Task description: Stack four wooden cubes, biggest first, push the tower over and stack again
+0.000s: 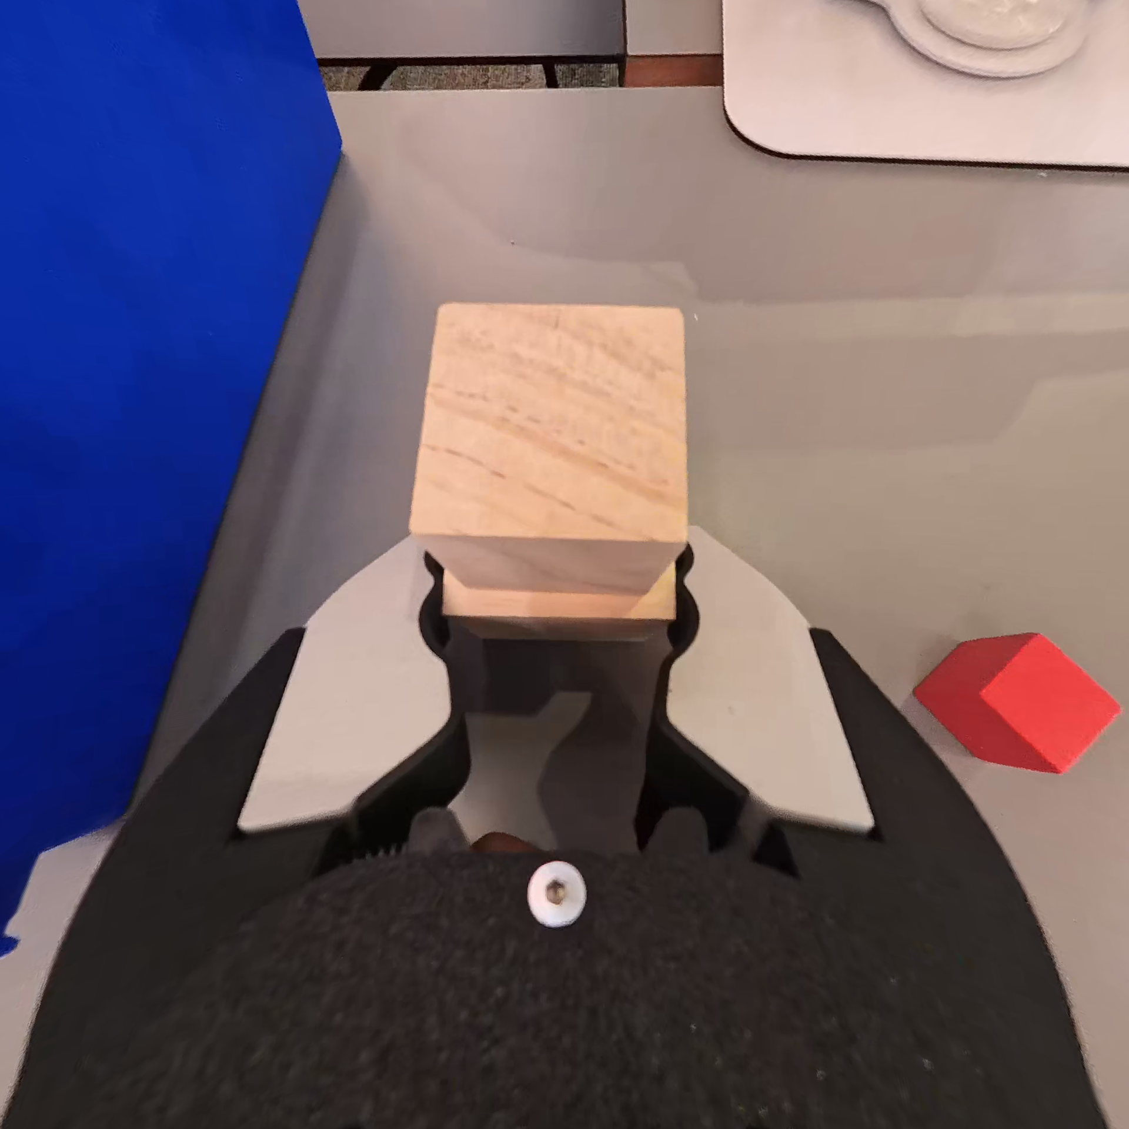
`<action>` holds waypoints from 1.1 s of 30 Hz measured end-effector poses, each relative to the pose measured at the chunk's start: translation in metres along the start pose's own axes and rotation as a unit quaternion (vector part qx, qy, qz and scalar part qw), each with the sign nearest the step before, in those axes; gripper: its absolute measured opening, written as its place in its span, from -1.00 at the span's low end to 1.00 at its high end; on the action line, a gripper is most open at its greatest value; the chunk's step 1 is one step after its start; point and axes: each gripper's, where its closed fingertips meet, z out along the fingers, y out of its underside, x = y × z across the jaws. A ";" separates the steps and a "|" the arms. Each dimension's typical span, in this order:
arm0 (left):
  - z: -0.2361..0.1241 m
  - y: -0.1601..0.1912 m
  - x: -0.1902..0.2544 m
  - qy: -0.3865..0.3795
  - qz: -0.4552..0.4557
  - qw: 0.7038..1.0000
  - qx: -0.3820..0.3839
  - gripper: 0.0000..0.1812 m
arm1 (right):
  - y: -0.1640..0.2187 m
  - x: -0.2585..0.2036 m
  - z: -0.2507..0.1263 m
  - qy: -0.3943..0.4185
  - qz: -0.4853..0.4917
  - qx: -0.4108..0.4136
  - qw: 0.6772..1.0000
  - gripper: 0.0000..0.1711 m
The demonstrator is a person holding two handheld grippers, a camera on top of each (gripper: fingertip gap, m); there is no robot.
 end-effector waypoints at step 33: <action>-0.102 0.084 0.207 0.475 0.382 0.792 -0.005 -0.22 | 0.006 0.000 -0.001 0.000 -0.008 -0.017 1.000 -0.42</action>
